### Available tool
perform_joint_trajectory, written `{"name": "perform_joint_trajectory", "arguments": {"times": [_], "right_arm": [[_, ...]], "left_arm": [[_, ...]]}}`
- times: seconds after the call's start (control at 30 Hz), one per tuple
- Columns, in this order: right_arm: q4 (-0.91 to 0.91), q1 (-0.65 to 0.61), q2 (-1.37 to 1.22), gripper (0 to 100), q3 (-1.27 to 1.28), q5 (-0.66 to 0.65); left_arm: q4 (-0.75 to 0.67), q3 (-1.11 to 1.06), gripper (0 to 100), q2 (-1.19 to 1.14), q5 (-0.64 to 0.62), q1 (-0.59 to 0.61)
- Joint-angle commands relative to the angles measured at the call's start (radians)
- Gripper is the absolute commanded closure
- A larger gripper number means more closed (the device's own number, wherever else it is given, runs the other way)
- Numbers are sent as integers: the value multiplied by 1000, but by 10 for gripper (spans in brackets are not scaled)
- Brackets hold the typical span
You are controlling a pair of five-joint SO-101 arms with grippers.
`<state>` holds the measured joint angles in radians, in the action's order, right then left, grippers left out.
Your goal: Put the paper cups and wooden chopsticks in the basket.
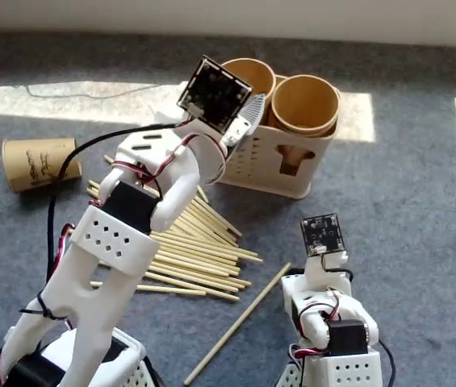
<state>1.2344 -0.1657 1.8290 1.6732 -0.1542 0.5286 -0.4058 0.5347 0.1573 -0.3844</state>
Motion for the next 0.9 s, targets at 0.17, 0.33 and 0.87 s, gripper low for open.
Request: {"name": "perform_joint_trajectory", "arguments": {"times": [0.17,0.33,0.87], "right_arm": [[10,10,5,993,97,0],[10,10,5,993,97,0],[10,10,5,993,97,0]], "left_arm": [[97,10,832,1,130,12],[98,50,832,-102,187,12],[318,280,868,-275,388,-22]]}}
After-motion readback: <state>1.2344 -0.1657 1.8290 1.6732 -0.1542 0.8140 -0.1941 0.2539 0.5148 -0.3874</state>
